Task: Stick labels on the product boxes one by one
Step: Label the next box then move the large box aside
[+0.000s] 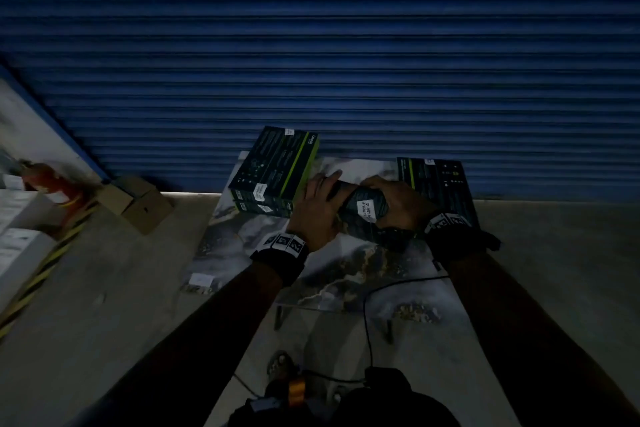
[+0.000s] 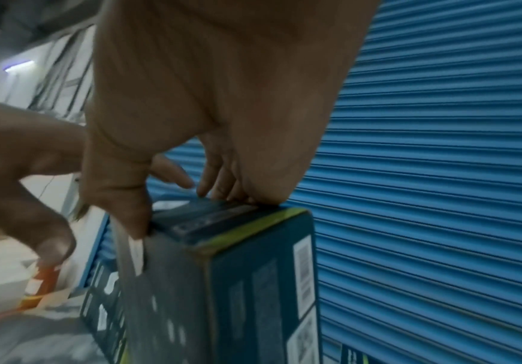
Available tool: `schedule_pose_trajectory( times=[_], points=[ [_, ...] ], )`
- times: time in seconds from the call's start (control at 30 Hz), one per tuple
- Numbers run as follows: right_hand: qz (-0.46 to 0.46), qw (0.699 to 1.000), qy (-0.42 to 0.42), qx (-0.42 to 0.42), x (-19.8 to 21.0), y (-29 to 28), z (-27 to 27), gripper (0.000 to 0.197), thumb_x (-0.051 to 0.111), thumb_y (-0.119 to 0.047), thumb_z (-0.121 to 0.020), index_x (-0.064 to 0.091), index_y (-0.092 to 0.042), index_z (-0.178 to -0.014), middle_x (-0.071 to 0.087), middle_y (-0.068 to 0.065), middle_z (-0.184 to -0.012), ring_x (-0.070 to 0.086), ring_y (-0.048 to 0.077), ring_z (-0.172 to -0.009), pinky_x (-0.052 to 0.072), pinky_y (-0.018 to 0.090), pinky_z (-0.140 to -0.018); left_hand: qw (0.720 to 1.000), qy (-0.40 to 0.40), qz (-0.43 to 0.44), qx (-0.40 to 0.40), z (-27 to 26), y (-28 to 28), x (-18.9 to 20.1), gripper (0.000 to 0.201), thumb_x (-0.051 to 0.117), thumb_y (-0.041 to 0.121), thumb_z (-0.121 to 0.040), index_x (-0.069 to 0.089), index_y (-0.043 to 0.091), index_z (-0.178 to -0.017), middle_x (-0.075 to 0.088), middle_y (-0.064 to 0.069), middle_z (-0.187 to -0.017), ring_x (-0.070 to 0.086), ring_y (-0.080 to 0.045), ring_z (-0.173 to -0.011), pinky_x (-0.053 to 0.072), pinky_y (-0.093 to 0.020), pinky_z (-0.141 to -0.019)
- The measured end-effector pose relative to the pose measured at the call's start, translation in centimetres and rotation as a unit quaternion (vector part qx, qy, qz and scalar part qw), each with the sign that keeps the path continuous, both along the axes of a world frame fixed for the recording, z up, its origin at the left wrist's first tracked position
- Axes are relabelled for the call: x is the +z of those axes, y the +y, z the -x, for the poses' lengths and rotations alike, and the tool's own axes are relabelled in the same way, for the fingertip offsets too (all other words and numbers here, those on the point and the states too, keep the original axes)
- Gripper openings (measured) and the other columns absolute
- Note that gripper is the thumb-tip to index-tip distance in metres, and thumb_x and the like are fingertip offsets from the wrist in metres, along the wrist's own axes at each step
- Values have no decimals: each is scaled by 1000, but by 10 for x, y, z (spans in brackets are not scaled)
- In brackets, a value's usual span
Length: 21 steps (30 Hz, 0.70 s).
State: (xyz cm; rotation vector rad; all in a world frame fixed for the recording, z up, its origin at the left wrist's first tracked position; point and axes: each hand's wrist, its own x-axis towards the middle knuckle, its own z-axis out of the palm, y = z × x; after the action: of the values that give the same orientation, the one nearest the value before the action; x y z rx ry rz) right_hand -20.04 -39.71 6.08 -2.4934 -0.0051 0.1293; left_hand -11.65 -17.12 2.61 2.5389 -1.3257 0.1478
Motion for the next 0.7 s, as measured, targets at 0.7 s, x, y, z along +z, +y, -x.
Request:
schedule_pose_trajectory(
  times=[0.7],
  points=[
    [35, 982, -179, -39, -36, -7, -19, 49, 75, -26, -90, 61, -9, -134, 54, 8, -140, 51, 23, -131, 39, 33, -115, 999, -40, -29, -16, -45, -20, -10, 63, 68, 30, -95, 45, 22, -152, 48, -15, -148, 42, -42, -132, 50, -58, -98]
  ],
)
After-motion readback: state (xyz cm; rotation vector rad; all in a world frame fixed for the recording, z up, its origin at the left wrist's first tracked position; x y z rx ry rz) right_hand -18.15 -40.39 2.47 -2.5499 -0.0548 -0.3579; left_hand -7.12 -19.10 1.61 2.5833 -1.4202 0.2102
